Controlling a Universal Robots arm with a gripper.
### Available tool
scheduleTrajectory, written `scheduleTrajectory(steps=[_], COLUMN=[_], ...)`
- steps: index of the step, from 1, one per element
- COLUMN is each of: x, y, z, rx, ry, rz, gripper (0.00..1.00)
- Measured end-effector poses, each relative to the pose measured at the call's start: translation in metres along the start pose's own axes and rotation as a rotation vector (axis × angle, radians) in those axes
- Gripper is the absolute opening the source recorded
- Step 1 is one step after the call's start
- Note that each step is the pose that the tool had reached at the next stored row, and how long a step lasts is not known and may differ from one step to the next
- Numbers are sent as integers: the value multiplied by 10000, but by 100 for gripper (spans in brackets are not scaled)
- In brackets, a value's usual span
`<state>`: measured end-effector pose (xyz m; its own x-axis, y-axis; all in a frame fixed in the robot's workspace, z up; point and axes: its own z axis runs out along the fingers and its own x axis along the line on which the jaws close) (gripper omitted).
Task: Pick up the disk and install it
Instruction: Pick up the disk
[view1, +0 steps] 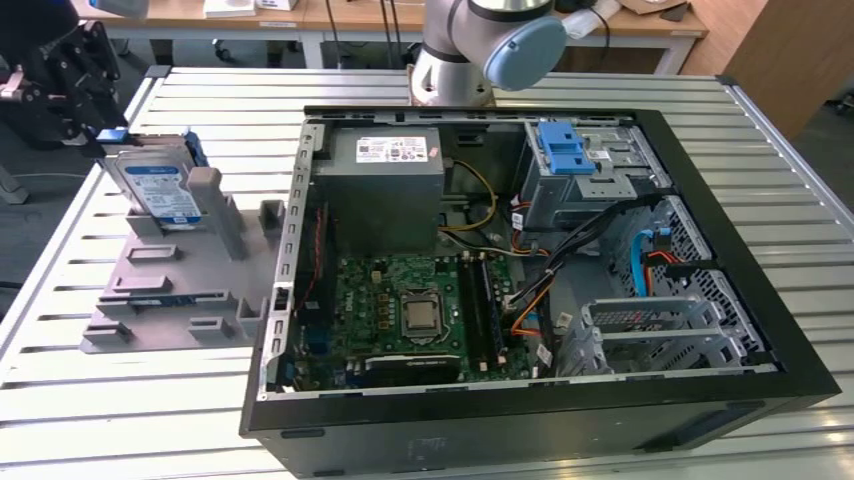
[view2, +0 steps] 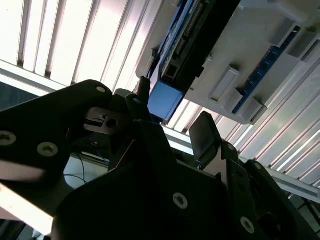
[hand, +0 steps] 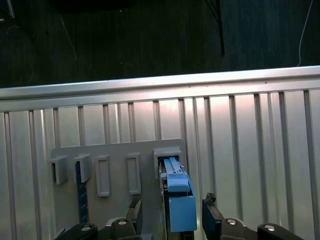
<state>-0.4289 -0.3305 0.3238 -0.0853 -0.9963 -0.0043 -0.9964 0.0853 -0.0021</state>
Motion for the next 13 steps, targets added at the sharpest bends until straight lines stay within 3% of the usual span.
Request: scheduleTrajectory(steps=[13], x=[-25], y=[3], z=[79], rx=[-10], ry=[-1], rz=[-1], gripper=[59])
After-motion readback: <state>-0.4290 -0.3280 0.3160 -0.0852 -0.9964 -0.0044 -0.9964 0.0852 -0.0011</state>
